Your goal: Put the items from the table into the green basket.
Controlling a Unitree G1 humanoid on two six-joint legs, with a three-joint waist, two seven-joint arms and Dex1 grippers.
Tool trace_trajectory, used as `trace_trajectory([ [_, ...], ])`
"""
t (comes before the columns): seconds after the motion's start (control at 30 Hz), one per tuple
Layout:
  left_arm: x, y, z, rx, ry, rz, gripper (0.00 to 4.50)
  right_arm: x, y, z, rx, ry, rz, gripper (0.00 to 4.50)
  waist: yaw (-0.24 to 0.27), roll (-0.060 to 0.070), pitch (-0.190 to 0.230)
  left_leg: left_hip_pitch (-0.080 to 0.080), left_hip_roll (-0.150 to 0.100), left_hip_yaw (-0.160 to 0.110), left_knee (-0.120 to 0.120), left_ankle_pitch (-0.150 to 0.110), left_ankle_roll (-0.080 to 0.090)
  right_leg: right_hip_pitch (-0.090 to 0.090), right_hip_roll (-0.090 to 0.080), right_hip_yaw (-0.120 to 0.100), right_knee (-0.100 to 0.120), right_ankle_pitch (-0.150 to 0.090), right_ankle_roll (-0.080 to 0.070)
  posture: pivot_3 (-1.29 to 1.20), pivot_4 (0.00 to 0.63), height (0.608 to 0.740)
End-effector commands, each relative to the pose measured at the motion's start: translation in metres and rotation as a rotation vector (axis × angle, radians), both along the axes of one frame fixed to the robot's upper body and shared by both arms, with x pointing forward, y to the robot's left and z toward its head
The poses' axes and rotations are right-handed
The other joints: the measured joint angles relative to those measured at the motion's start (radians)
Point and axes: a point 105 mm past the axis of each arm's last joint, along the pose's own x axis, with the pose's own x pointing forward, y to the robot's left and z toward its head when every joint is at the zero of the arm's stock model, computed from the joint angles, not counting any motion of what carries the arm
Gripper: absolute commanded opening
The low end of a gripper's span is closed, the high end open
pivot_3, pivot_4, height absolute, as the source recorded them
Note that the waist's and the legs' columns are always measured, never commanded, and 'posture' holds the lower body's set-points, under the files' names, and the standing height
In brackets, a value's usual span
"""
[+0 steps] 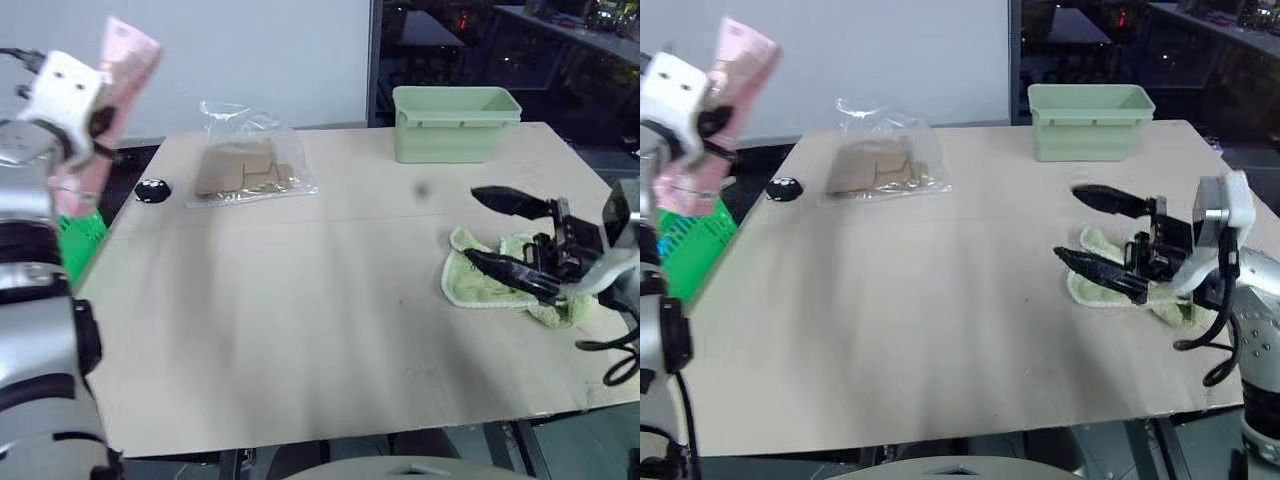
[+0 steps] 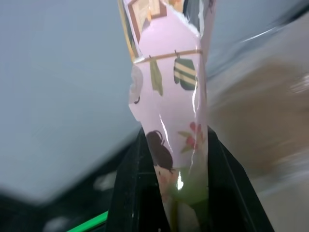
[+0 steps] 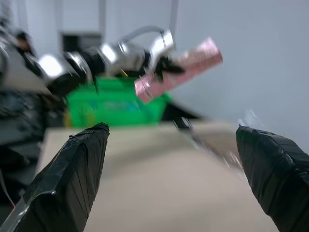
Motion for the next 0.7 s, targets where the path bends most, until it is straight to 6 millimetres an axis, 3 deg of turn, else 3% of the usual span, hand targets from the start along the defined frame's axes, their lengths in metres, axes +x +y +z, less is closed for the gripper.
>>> trace_trajectory([
  [0.03, -0.017, 0.022, 0.022, 0.016, -0.064, 0.092, 0.25, 0.0, 0.009, 0.007, 0.012, -0.02, 0.06, 4.5, 0.023, 0.0, 0.0, 0.0, 0.0, 0.0, 0.0, 0.0, 0.0, 0.0, 0.0, 0.0, 0.0, 0.0, 0.0, -0.06, 0.0, 0.74],
  [0.3, -0.066, 0.075, 0.015, 0.06, -0.029, 0.307, 0.25, 0.007, 0.019, 0.007, 0.006, -0.02, 0.12, 4.5, 0.097, -0.002, 0.0, 0.0, 0.0, 0.0, 0.003, 0.0, 0.0, 0.0, 0.001, -0.001, 0.001, 0.0, 0.0, 0.0, 0.0, 0.74],
  [0.43, -0.078, 0.093, -0.002, 0.093, 0.042, 0.371, 0.25, 0.01, 0.021, 0.005, -0.001, -0.021, 0.133, 4.5, 0.131, -0.005, -0.002, 0.0, 0.0, 0.0, 0.003, 0.0, 0.0, 0.0, 0.001, -0.002, 0.001, 0.0, 0.0, 0.02, 0.0, 0.74],
  [0.5, -0.081, 0.097, -0.008, 0.131, 0.072, 0.393, 1.26, 0.011, 0.021, 0.005, -0.007, -0.022, 0.135, 4.5, 0.145, -0.005, -0.002, 0.0, 0.0, 0.0, 0.003, 0.0, 0.0, 0.0, 0.001, -0.001, 0.001, 0.0, 0.0, 0.02, 0.0, 0.74],
  [0.53, -0.083, 0.099, -0.008, 0.147, 0.074, 0.404, 1.54, 0.011, 0.021, 0.005, -0.008, -0.022, 0.136, 4.5, 0.151, -0.005, -0.002, 0.0, -0.001, 0.001, 0.003, 0.0, 0.0, 0.0, 0.001, -0.001, 0.002, 0.0, 0.0, 0.02, 0.0, 0.74],
  [0.7, -0.085, 0.104, 0.0, 0.195, 0.023, 0.445, 3.93, 0.01, 0.02, 0.005, -0.013, -0.021, 0.134, 4.5, 0.164, -0.008, -0.003, 0.0, -0.001, 0.002, 0.003, 0.0, -0.001, 0.0, 0.002, -0.002, 0.002, 0.0, -0.001, 0.01, 0.0, 0.74],
])
